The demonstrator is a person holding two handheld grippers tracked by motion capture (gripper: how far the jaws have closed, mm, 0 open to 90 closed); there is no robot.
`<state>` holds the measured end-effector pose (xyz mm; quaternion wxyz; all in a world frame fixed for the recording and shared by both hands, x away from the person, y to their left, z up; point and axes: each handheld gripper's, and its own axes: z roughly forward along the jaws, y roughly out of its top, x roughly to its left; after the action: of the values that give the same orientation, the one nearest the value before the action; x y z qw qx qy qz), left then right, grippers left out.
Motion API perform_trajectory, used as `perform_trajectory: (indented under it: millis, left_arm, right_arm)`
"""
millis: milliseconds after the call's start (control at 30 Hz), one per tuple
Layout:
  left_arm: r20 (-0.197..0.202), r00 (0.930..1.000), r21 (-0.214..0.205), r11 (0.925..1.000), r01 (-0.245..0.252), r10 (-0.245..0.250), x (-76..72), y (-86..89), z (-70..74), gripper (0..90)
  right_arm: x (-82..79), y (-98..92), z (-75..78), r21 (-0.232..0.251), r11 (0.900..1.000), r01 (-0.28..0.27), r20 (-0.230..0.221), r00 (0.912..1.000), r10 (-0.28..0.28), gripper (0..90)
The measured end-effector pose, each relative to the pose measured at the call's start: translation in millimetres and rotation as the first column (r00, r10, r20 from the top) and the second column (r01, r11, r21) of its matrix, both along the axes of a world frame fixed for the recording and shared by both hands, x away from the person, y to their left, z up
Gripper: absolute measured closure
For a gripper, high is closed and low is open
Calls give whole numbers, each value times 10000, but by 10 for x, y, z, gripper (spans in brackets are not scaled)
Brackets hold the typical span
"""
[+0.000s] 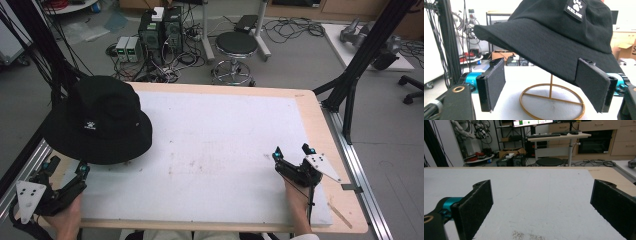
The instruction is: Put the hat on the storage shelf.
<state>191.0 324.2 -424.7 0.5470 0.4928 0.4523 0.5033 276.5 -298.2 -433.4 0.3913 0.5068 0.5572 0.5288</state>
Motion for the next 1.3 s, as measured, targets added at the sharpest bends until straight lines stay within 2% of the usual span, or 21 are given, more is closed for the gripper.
perform_trajectory:
  millis: [133,333,500,1300]
  left_arm:
    - [-246,9997,-193,9998,56,-61,-10,12,-52,246]
    - [-369,9993,-123,9999,36,-40,12,16,-78,255]
    - [-651,9978,-398,9992,69,-95,52,58,-116,255]
    - [-802,9967,-583,9982,110,-156,78,74,-126,260]
  right_arm:
    - [0,-6,0,-10,10000,-18,27,10000,18,34]
    - [-3,-2,-1,12,10000,-39,-18,10000,39,34]
    - [5,5,-6,-71,9999,-94,-18,10000,94,34]
    - [-2,6,-6,-61,9999,-85,-35,10000,85,34]
